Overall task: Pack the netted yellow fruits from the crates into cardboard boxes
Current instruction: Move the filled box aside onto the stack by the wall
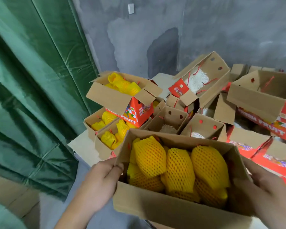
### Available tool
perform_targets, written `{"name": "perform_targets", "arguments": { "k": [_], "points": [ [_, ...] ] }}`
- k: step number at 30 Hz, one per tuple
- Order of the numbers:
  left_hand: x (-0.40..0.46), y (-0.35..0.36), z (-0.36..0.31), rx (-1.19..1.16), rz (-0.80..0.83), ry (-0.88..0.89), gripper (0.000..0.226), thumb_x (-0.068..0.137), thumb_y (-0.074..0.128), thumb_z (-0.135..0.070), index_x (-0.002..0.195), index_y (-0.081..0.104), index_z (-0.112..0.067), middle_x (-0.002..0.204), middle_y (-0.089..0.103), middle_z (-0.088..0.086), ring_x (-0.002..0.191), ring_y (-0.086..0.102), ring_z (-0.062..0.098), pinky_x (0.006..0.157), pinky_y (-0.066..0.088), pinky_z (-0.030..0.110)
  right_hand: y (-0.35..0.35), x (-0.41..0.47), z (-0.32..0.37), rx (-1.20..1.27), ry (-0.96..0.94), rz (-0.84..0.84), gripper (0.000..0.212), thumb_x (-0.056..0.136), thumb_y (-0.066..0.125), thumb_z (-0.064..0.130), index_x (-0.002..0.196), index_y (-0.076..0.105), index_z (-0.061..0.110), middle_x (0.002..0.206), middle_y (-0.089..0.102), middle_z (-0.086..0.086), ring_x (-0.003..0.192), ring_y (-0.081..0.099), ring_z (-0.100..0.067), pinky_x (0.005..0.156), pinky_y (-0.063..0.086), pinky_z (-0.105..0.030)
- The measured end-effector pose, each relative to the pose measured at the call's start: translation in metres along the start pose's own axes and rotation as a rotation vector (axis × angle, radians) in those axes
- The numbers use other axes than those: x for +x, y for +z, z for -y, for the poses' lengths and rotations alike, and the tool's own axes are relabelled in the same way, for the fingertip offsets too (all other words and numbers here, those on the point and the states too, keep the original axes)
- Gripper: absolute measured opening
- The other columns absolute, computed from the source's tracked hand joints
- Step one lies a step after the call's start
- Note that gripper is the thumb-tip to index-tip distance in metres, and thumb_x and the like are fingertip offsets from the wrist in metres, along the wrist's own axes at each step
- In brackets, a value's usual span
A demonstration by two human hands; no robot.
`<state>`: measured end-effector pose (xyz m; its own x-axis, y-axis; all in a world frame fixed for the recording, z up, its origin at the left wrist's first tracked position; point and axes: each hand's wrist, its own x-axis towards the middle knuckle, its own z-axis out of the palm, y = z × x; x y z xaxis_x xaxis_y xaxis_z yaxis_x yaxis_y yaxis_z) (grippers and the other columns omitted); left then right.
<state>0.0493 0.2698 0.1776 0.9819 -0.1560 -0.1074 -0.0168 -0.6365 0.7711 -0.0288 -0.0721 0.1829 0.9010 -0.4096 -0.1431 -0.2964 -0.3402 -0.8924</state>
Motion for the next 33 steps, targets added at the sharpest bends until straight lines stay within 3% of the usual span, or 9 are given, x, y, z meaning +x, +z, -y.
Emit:
{"name": "perform_targets", "arguments": {
  "k": [2,5,9,14,20,24,26,29,33],
  "points": [
    [0.009,-0.026,0.028,-0.016,0.016,-0.017,0.036,0.107,0.050,-0.019,0.072,0.060,-0.021,0.058,0.057,0.002,0.058,0.053,0.013,0.061,0.037,0.034,0.029,0.000,0.014,0.006,-0.044,0.085,0.082,0.091,0.064,-0.001,0.103,0.058,0.080,0.108,0.073,0.025,0.105,0.065,0.000,0.092,0.048,-0.034],
    [0.027,-0.072,0.067,-0.052,0.026,-0.003,0.035,0.106,0.054,-0.019,0.071,0.060,-0.018,0.060,0.058,0.004,0.058,0.055,0.014,0.064,0.038,0.037,0.081,-0.006,0.053,0.066,-0.131,0.127,0.062,0.088,0.067,0.019,0.107,0.059,0.078,0.097,0.067,0.043,0.093,0.057,0.028,0.078,0.042,-0.018],
    [0.062,-0.140,0.110,-0.027,-0.036,-0.018,0.032,0.099,0.060,-0.032,0.074,0.059,-0.013,0.056,0.052,0.000,0.053,0.049,0.010,0.059,0.035,0.034,0.154,0.006,0.079,0.021,-0.112,0.115,0.088,0.089,0.049,-0.017,0.112,0.065,0.067,0.100,0.075,0.026,0.093,0.069,0.008,0.066,0.059,-0.024],
    [0.117,-0.222,0.132,-0.073,-0.042,0.040,0.039,0.081,0.056,-0.047,0.070,0.056,-0.009,0.055,0.049,0.001,0.052,0.046,0.016,0.060,0.033,0.036,0.218,0.019,0.137,0.072,-0.084,0.143,0.074,0.097,0.044,-0.009,0.112,0.069,0.058,0.091,0.079,0.007,0.068,0.076,-0.015,0.044,0.054,-0.029],
    [0.212,-0.278,0.137,-0.123,-0.054,0.090,0.031,0.088,0.064,-0.028,0.079,0.063,0.001,0.062,0.057,0.009,0.054,0.049,0.018,0.060,0.032,0.032,0.263,0.053,0.191,0.014,-0.126,0.056,0.052,0.096,0.050,0.003,0.108,0.072,0.048,0.089,0.078,0.003,0.072,0.076,-0.023,0.052,0.060,-0.036],
    [0.281,-0.291,0.124,-0.090,-0.074,0.114,0.019,0.081,0.065,-0.025,0.073,0.067,-0.008,0.055,0.055,0.003,0.056,0.047,0.020,0.060,0.032,0.033,0.285,0.087,0.212,0.012,-0.062,-0.033,0.042,0.085,0.052,0.001,0.105,0.075,0.031,0.091,0.077,-0.012,0.081,0.075,-0.038,0.069,0.063,-0.055],
    [0.313,-0.284,0.124,-0.031,-0.048,0.078,0.019,0.078,0.063,-0.022,0.071,0.064,-0.004,0.054,0.053,0.003,0.056,0.045,0.020,0.061,0.032,0.032,0.297,0.104,0.213,-0.009,-0.012,-0.082,0.034,0.083,0.053,-0.002,0.099,0.074,0.020,0.087,0.074,-0.020,0.075,0.073,-0.039,0.068,0.063,-0.053],
    [0.348,-0.258,0.141,0.041,0.002,0.040,0.016,0.084,0.062,-0.014,0.079,0.067,0.000,0.072,0.061,0.014,0.067,0.051,0.027,0.064,0.036,0.034,0.320,0.118,0.204,0.006,0.085,-0.108,0.033,0.087,0.048,-0.009,0.096,0.070,0.015,0.085,0.069,-0.024,0.065,0.071,-0.031,0.052,0.061,-0.045],
    [0.374,-0.229,0.165,-0.012,-0.046,-0.023,0.027,0.096,0.054,-0.016,0.103,0.071,0.003,0.108,0.070,0.028,0.095,0.065,0.043,0.078,0.049,0.043,0.339,0.129,0.186,-0.029,0.145,-0.142,0.021,0.093,0.049,0.001,0.102,0.066,0.010,0.094,0.069,-0.025,0.080,0.072,-0.040,0.065,0.062,-0.059]
  ]
}}
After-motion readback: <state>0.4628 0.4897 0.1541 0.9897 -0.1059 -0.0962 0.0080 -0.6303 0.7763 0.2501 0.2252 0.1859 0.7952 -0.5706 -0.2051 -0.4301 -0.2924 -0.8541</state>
